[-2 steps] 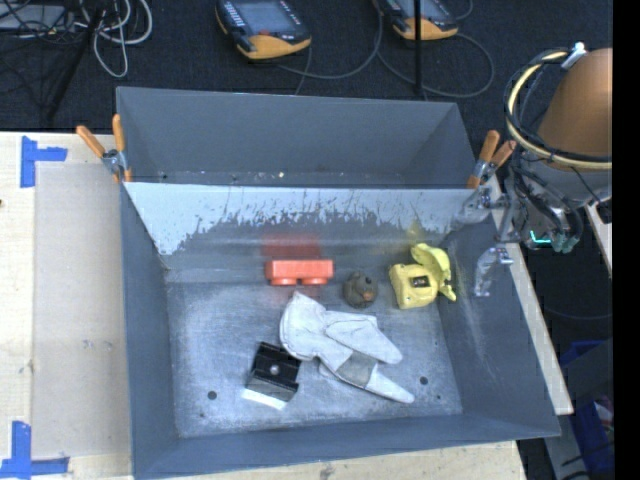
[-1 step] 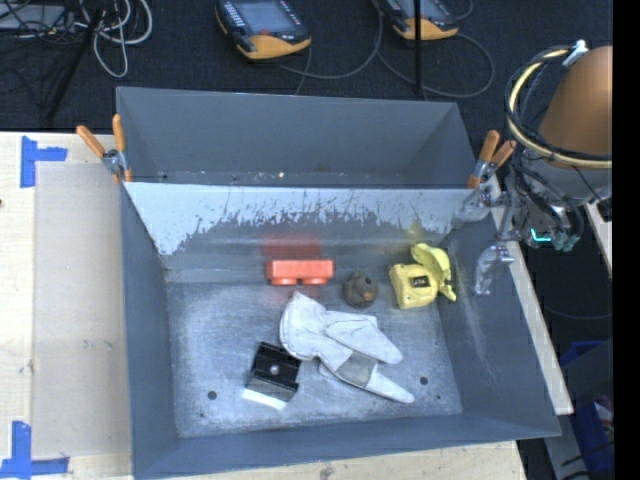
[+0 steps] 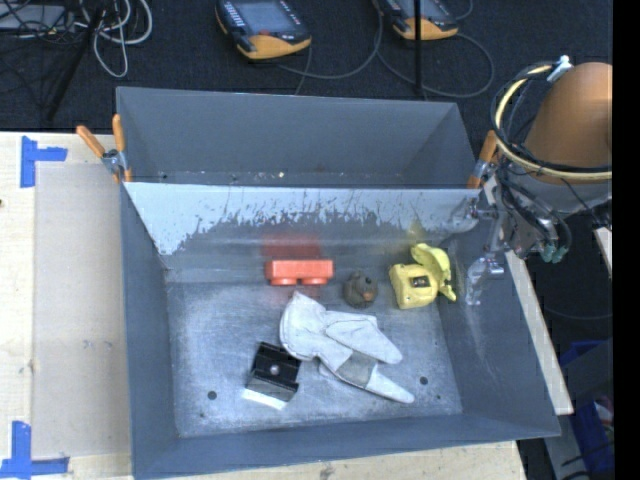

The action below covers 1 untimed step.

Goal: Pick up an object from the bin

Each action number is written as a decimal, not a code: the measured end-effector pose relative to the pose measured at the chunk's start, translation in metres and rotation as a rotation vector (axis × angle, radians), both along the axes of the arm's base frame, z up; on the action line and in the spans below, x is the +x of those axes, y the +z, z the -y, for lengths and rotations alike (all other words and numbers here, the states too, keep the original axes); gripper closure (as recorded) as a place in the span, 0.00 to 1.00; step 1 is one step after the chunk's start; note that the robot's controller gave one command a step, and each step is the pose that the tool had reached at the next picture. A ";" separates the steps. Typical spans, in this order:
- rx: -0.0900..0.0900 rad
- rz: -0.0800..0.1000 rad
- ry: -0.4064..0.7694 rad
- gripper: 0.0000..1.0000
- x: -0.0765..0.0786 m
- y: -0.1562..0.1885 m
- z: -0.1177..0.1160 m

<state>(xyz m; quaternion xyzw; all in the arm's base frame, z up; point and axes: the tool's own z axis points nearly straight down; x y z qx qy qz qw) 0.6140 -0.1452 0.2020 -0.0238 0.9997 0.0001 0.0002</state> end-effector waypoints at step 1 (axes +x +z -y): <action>0.000 0.002 0.008 0.00 -0.001 -0.005 -0.002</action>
Offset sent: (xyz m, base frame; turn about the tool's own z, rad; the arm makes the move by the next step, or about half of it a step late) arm -0.0125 0.0352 -0.0875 0.0555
